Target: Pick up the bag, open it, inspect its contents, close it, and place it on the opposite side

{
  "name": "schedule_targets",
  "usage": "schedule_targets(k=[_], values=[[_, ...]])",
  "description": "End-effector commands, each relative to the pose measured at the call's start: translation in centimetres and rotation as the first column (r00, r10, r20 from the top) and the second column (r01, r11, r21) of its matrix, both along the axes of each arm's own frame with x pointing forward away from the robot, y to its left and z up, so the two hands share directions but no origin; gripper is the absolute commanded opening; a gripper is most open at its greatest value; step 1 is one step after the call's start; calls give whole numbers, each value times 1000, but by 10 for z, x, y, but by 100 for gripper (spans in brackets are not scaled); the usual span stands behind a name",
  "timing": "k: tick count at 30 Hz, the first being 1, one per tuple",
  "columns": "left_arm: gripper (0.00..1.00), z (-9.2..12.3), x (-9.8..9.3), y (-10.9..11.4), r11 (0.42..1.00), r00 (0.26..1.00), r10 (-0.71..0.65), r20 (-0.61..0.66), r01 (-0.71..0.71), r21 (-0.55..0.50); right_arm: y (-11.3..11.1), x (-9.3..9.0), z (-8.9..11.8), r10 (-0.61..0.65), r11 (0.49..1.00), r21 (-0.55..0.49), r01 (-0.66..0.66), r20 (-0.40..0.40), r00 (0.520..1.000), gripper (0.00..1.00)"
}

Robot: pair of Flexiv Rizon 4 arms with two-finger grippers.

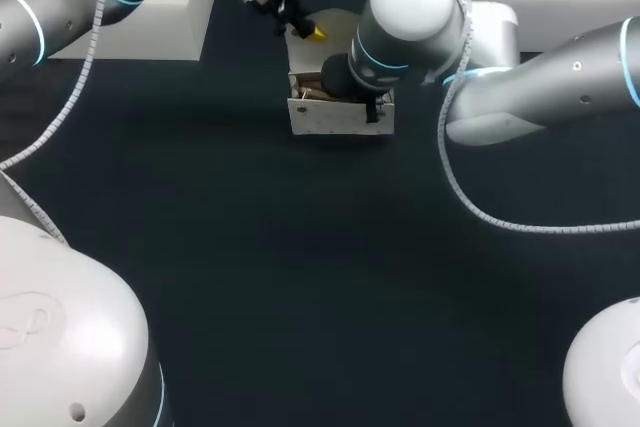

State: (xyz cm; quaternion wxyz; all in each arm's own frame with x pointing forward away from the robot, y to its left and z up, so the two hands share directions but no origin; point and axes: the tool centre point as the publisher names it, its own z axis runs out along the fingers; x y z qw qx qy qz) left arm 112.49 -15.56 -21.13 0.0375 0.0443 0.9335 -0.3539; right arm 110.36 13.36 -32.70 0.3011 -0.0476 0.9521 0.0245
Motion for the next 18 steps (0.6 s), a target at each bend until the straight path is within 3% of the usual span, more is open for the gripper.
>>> schedule_targets(k=[1, 18], values=[[0, 0, 0, 1, 1000, 1000, -7, -7, 7, -13, 1, 3, -4, 1, 1000, -3, -1, -19, 1000, 100], [0, 0, -4, -3, 999, 999, -39, 0, 39, -24, 3, 1, -12, 3, 1000, -5, -3, -55, 998, 100]])
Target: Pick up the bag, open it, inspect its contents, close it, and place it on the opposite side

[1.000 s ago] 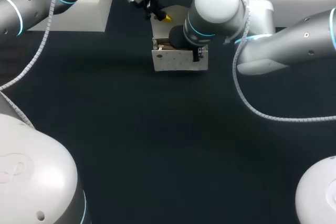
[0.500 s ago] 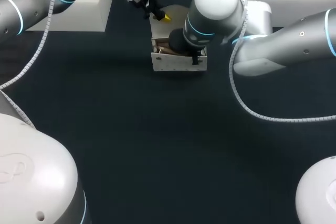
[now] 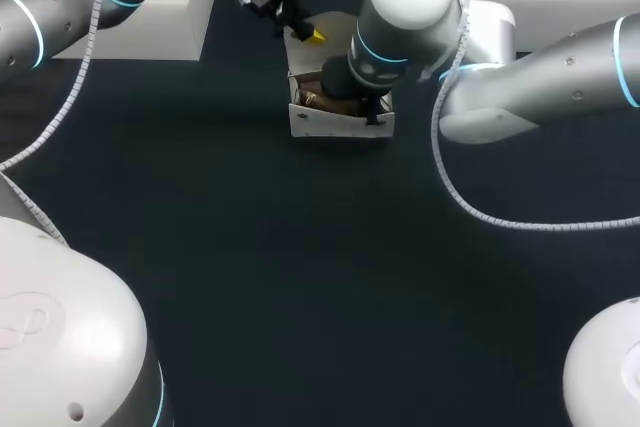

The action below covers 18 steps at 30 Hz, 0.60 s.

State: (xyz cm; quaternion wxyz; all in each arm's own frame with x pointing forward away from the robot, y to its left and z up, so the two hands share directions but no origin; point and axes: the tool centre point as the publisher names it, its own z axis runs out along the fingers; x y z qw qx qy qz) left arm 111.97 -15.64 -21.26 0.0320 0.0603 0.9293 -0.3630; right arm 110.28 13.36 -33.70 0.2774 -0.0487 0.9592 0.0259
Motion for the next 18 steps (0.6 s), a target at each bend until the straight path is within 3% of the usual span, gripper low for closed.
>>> schedule_targets(k=[1, 18], values=[[0, 1, 1, -2, 1000, 1000, -4, -1, 4, -6, 2, 2, -2, -1, 1000, -4, 1, -6, 1000, 100], [0, 2, 1, -3, 1000, 1000, -4, 2, 4, -1, 1, 2, -1, -12, 1000, 3, 12, 0, 1000, 100]])
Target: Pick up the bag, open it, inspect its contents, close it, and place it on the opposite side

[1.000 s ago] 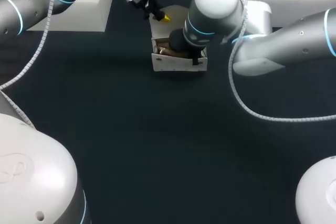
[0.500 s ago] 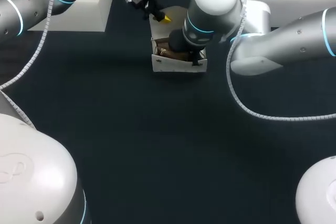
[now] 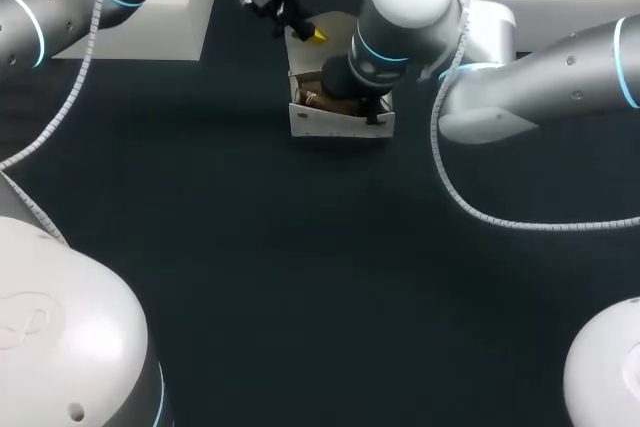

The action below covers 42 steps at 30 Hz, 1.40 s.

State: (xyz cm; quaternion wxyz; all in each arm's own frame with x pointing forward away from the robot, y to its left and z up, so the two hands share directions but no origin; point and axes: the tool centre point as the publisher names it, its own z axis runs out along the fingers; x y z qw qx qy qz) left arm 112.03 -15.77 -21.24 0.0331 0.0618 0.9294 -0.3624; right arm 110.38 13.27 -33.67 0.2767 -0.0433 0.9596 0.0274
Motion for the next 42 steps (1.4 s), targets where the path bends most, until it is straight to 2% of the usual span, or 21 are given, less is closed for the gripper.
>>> schedule_targets(k=[1, 19, 20, 22, 23, 27, 29, 34, 42], values=[[0, 1, 0, -1, 1000, 1000, -2, -1, 2, -2, 2, 1, -1, -2, 1000, -3, 2, 3, 1000, 100], [0, 1, -1, 0, 1000, 1000, 0, 2, 0, 1, 4, 4, 9, -3, 1000, 13, 2, 29, 1000, 100], [0, 1, -1, 0, 1000, 1000, 1, 3, -1, 1, 4, 5, 10, -3, 1000, 15, 3, 32, 999, 88], [0, 2, -1, 0, 1000, 1000, 3, 6, -3, 3, 4, 5, 14, -4, 1000, 18, 3, 44, 999, 72], [0, 2, -2, 0, 1000, 1000, 4, 8, -4, 4, 4, 5, 17, -4, 1000, 19, 3, 52, 999, 67], [0, 3, -3, 1, 1000, 1000, 10, 15, -10, 13, 4, 5, 32, -6, 1000, 30, 3, 100, 995, 62], [0, 3, -3, 2, 1000, 1000, 14, 16, -15, 18, 5, 4, 41, -7, 999, 34, 3, 125, 992, 51], [0, 1, -4, 5, 999, 999, 29, 18, -30, 28, 7, 0, 59, -2, 999, 36, -4, 180, 984, 44], [0, -3, -5, 8, 998, 999, 41, 15, -42, 39, 9, -4, 72, -19, 1000, 19, 15, 238, 971, 45]])
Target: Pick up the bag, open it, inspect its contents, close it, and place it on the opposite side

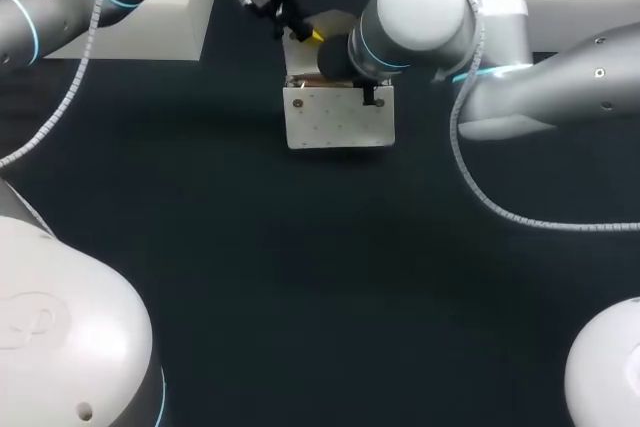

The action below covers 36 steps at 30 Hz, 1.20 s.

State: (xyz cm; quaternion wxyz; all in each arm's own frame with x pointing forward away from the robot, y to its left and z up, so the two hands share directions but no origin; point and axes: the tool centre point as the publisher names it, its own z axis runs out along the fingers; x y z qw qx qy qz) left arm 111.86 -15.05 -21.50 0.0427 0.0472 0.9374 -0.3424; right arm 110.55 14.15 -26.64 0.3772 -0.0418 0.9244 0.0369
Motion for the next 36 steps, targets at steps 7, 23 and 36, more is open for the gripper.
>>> schedule_targets(k=[7, 23, 36], values=[[0, -2, -7, 5, 1000, 1000, 6, 7, -6, -1, 2, -7, 6, -44, 999, -15, 45, 57, 997, 41], [0, 4, -23, 6, 998, 999, -41, 11, 41, -51, 13, -2, -22, -51, 998, -50, 50, -26, 998, 40], [0, 7, -31, 6, 995, 998, -65, 22, 66, -70, 13, -3, -24, -41, 999, -32, 38, -74, 996, 37]])
